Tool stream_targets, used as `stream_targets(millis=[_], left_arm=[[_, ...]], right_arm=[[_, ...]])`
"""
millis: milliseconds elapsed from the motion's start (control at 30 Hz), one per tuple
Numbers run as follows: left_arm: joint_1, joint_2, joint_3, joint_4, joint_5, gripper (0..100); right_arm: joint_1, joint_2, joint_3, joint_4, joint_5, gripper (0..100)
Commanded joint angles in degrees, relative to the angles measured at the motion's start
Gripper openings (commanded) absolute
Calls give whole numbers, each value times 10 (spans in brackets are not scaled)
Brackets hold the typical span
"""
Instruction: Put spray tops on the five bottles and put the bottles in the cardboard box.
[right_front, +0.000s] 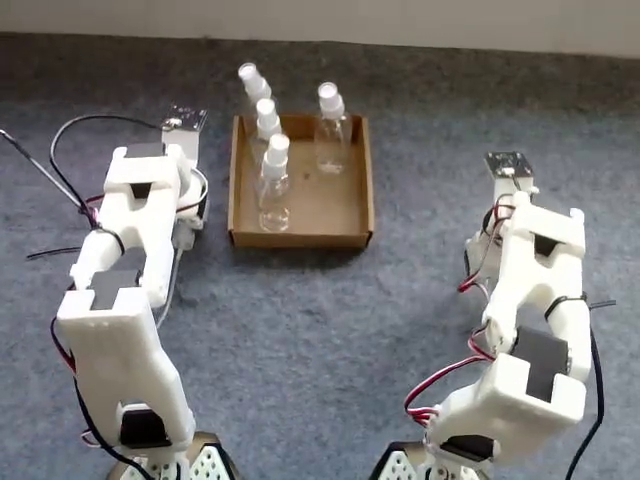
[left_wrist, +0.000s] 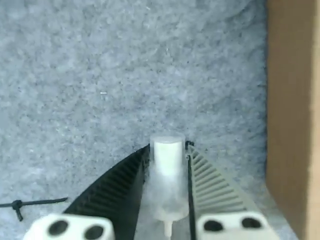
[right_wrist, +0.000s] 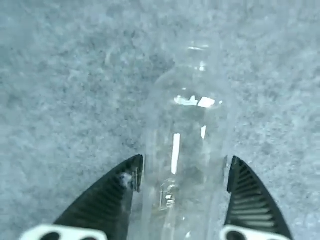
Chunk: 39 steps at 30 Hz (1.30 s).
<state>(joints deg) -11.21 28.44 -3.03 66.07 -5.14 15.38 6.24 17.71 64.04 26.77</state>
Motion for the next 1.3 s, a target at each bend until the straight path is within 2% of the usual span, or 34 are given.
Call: stream_targets(millis=[0, 167, 400, 967, 1133, 1267], left_arm=[[-14, -15, -5, 17, 3, 32], [-10, -71, 53, 8, 3, 33], [-10, -134, 144, -62, 3, 34], [-9, -135, 150, -64, 3, 35], [-9, -134, 149, -64, 2, 35], [-10, -134, 149, -64, 2, 35]], right_arm=[[7, -7, -56, 22, 9, 221], [1, -4, -95, 28, 6, 221], [-22, 10, -117, 27, 6, 221], [-22, 160, -239, 36, -18, 212], [-18, 165, -240, 36, -20, 75], [-15, 161, -247, 47, -21, 21]])
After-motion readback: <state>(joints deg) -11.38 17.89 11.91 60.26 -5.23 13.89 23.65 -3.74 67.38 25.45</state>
